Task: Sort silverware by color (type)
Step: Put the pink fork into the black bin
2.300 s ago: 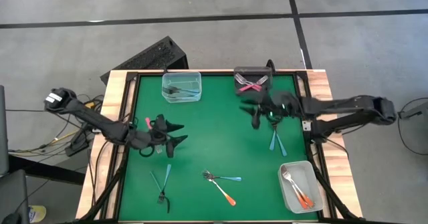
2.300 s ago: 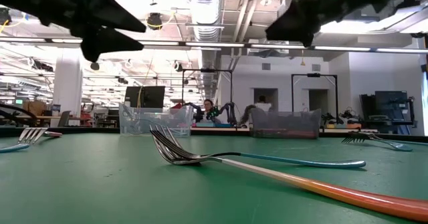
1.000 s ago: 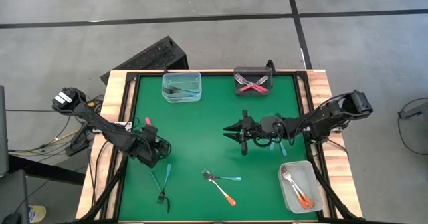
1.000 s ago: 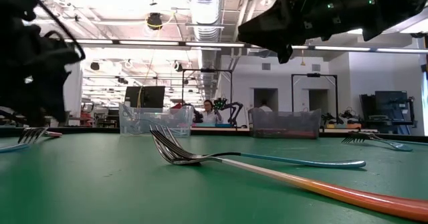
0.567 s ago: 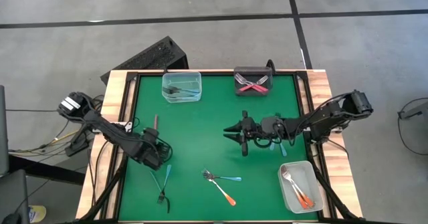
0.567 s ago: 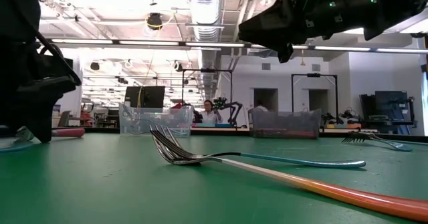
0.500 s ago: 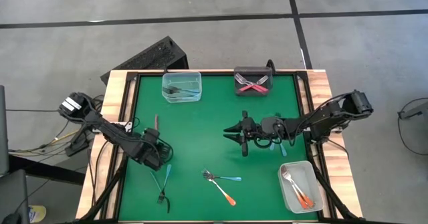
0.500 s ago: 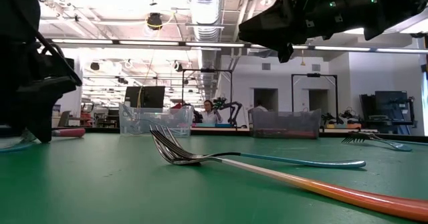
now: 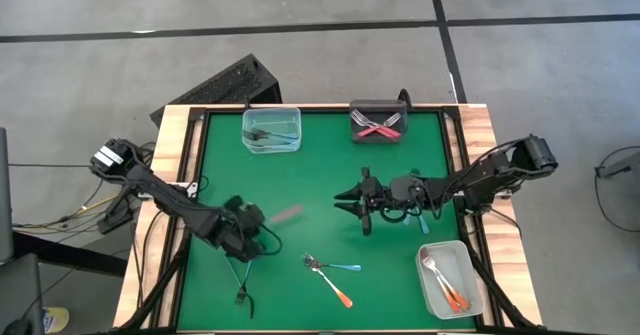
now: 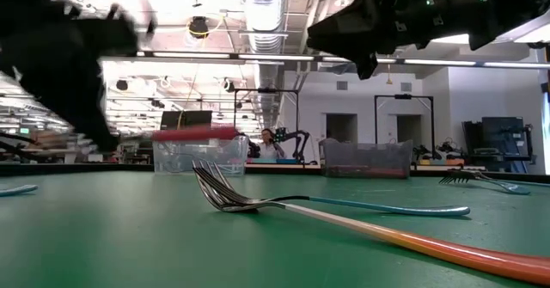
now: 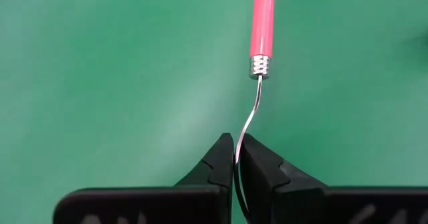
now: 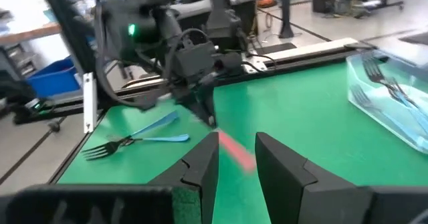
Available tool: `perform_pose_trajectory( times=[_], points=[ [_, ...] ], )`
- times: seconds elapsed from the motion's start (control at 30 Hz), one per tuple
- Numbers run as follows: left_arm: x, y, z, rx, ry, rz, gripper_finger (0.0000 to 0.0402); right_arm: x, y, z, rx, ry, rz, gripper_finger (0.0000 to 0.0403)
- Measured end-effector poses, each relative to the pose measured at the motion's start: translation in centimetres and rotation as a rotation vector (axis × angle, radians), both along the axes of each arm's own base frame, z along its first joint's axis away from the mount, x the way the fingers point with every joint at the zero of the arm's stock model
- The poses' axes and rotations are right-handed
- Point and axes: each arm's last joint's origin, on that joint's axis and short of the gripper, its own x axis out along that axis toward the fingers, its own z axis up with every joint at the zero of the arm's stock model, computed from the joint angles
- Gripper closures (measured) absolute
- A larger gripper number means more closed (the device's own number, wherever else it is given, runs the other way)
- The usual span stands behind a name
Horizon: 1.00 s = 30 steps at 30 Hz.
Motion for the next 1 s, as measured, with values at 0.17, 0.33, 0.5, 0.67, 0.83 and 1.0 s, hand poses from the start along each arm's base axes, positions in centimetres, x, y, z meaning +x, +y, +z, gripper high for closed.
perform_pose_trajectory(
  times=[0.17, 0.33, 0.5, 0.67, 0.83, 1.0],
  points=[
    [2.8, 0.2, 1.1, -0.104, -0.103, -0.172, 0.0399, 0.7, 0.8, 1.5, -0.124, -0.050, 0.102, 0.0274],
    [4.3, 2.1, 1.5, -0.150, -0.156, -0.150, 0.0399, 1.9, 1.3, 2.8, -0.209, 0.053, 0.135, 0.0240],
    [4.8, 2.9, 1.7, -0.136, -0.177, -0.152, 0.0399, 3.0, 1.1, 3.0, -0.239, 0.215, 0.105, 0.0209],
    [5.2, 2.7, 2.0, -0.117, -0.220, -0.211, 0.0399, 4.6, 1.3, 2.2, -0.272, 0.272, 0.114, 0.0205],
    [5.5, 3.0, 2.2, -0.114, -0.249, -0.211, 0.0399, 6.9, 1.7, 1.9, -0.375, 0.320, 0.150, 0.0211],
    [5.9, 4.3, 2.3, -0.130, -0.267, -0.109, 0.0399, 9.5, 2.1, 2.4, -0.464, 0.471, 0.201, 0.0211]
  ],
)
